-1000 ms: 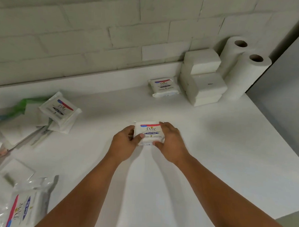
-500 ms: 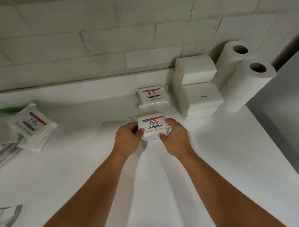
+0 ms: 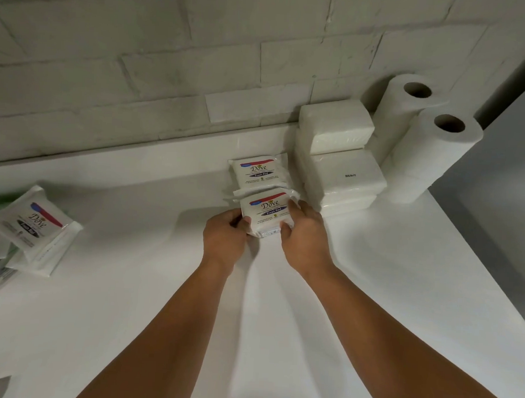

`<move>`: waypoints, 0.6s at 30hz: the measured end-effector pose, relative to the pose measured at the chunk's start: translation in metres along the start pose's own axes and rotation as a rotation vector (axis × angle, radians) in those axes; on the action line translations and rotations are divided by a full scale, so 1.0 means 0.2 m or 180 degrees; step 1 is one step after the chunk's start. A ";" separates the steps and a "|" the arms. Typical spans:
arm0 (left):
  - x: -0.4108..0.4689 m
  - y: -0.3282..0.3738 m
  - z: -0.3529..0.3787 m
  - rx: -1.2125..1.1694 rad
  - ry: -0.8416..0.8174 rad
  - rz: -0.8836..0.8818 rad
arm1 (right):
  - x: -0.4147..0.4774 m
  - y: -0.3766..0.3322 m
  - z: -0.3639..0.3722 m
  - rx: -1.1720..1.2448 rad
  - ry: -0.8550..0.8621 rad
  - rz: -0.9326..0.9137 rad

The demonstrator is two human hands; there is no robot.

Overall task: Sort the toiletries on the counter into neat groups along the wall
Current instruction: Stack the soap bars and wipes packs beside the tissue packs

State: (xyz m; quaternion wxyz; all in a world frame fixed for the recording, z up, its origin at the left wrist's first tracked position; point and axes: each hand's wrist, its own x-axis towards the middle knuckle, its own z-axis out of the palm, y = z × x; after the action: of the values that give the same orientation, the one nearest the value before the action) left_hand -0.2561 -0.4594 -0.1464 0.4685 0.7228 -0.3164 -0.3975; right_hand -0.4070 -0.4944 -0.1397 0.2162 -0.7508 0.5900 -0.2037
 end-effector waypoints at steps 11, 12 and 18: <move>0.04 0.04 0.04 0.0227 0.0452 -0.0061 | 0.02 -0.01 0.00 -0.0771 -0.0502 -0.0334; 0.04 0.04 0.04 0.0250 0.0468 -0.0067 | 0.03 -0.02 0.00 -0.0757 -0.0534 -0.0327; 0.05 0.06 0.03 0.0368 0.0411 -0.0062 | 0.04 -0.04 -0.01 -0.0799 -0.0641 -0.0234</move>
State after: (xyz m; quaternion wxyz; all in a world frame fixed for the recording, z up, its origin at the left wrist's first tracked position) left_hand -0.2579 -0.4753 -0.1401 0.4415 0.7758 -0.3009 -0.3357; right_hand -0.4003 -0.5009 -0.1342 0.1711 -0.8096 0.5584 -0.0598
